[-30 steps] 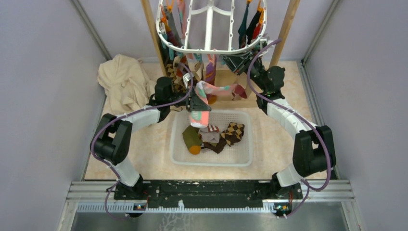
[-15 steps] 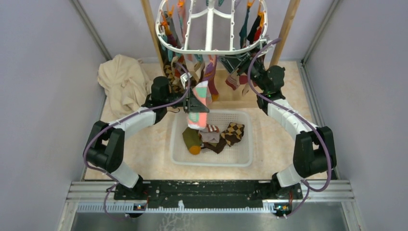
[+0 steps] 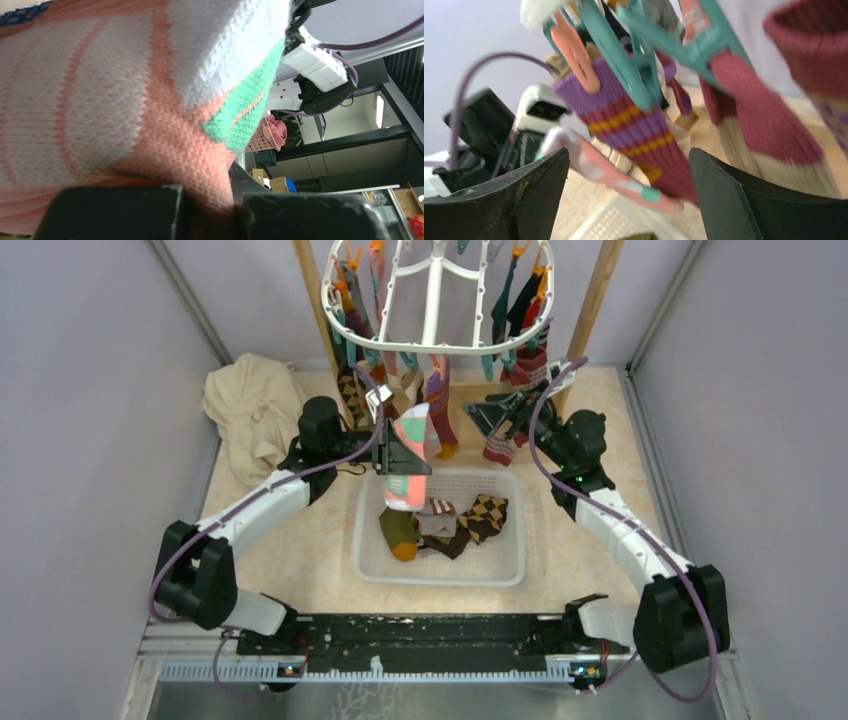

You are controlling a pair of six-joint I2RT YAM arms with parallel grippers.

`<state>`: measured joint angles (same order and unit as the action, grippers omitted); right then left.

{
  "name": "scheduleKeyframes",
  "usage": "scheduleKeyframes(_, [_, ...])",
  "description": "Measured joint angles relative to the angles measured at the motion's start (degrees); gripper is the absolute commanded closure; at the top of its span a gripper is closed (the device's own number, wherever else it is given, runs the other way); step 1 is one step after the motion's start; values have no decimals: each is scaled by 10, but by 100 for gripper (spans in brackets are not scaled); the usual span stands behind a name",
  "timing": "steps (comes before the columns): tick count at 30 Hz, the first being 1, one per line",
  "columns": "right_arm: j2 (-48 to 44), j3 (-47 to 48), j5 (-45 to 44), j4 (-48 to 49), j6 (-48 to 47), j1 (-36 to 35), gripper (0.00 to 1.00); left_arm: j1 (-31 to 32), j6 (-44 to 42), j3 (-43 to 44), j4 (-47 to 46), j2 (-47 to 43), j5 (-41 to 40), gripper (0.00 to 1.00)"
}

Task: Remove the socks clipped to the hanger
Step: Remove the sock from the hanger, then place the sock in the bin.

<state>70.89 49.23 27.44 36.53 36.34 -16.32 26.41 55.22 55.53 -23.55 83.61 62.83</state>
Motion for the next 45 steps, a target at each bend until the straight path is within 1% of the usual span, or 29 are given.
scheduleKeyframes(5, [-73, -52, -4, -82, -23, 0, 10, 14, -12, 0, 36, -52, 0, 92])
scheduleKeyframes(9, [-120, -57, -5, -150, -48, 0, 9, 22, -31, -20, 68, -99, -2, 91])
scheduleKeyframes(12, [-152, -57, -7, -186, -64, 0, 9, 25, -38, -53, 88, -132, -5, 91])
scheduleKeyframes(18, [-176, -57, -8, -226, -77, 0, 9, 29, -39, -114, 114, -173, -20, 89])
scheduleKeyframes(22, [-176, -57, -7, -240, -77, 0, 9, 29, -41, -134, 119, -177, -30, 87])
scheduleKeyframes(24, [-176, -57, -6, -242, -76, 0, 9, 29, -46, -147, 119, -171, -34, 83])
scheduleKeyframes(32, [-195, -61, -3, -255, -77, 0, 8, 29, -68, -205, 97, -88, -45, 45])
scheduleKeyframes(34, [-200, -66, -2, -259, -77, 0, 8, 29, -84, -208, 105, -69, -55, 39])
scheduleKeyframes(36, [-202, -72, 0, -260, -77, 0, 8, 29, -105, -206, 123, -61, -71, 36])
scheduleKeyframes(37, [-202, -74, 1, -263, -77, 0, 8, 29, -118, -204, 139, -58, -83, 28])
scheduleKeyframes(39, [-202, -77, 3, -268, -77, 0, 8, 30, -146, -195, 173, -54, -105, 24])
scheduleKeyframes(45, [-201, -81, 13, -270, -77, 0, 9, 38, -214, -147, 276, -54, -198, 23])
